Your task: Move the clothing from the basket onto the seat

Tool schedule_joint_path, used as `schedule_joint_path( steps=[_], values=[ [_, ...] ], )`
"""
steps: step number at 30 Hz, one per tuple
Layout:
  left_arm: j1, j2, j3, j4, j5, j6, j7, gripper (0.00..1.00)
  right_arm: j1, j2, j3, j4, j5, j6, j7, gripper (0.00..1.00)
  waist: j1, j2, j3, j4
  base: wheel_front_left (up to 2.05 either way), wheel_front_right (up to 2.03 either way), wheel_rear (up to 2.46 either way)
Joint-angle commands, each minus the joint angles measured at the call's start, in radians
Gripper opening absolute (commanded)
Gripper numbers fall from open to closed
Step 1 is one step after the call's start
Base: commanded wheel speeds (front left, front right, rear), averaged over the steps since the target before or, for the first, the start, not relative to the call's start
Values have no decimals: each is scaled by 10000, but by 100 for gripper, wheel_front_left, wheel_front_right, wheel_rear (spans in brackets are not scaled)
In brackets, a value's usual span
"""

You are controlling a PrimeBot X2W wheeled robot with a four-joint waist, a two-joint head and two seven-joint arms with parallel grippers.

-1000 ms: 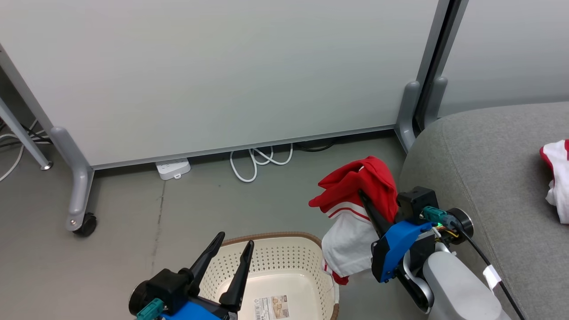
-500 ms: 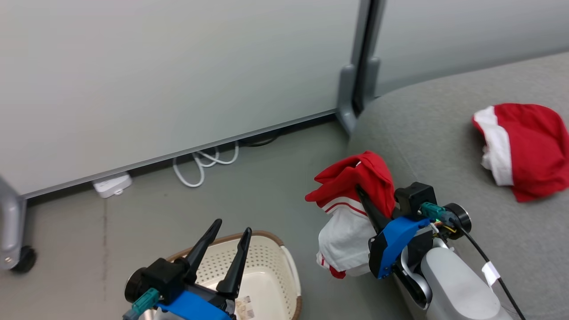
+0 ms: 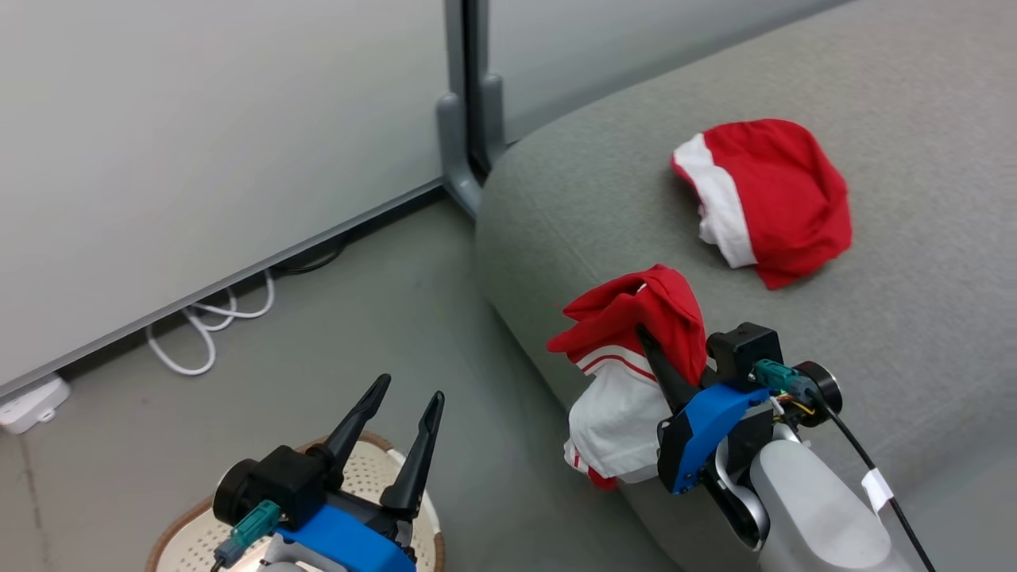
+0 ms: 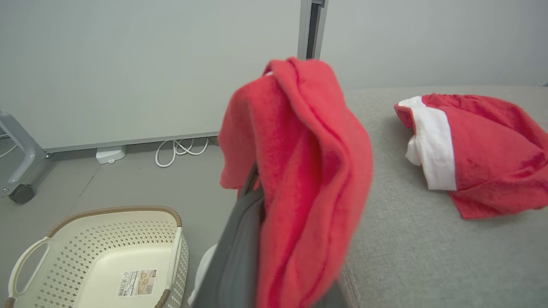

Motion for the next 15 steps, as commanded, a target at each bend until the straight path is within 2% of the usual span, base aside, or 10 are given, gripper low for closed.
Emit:
schedule_joint_path(
  steps=[1,7,15],
  values=[
    [-127,84,-7,31,79,-42,-30,100,-32,53,-22,-1,-4,-7,-72,0,0,-1,182,-482,0,0,0],
    [-167,175,-54,123,116,-42,-30,100,55,117,-72,73,4,-7,-168,0,0,-1,296,-947,0,0,0],
    [-272,193,-150,136,64,-43,-30,100,101,162,-165,168,-7,-7,-257,0,0,-1,371,-985,0,0,0]
  ],
)
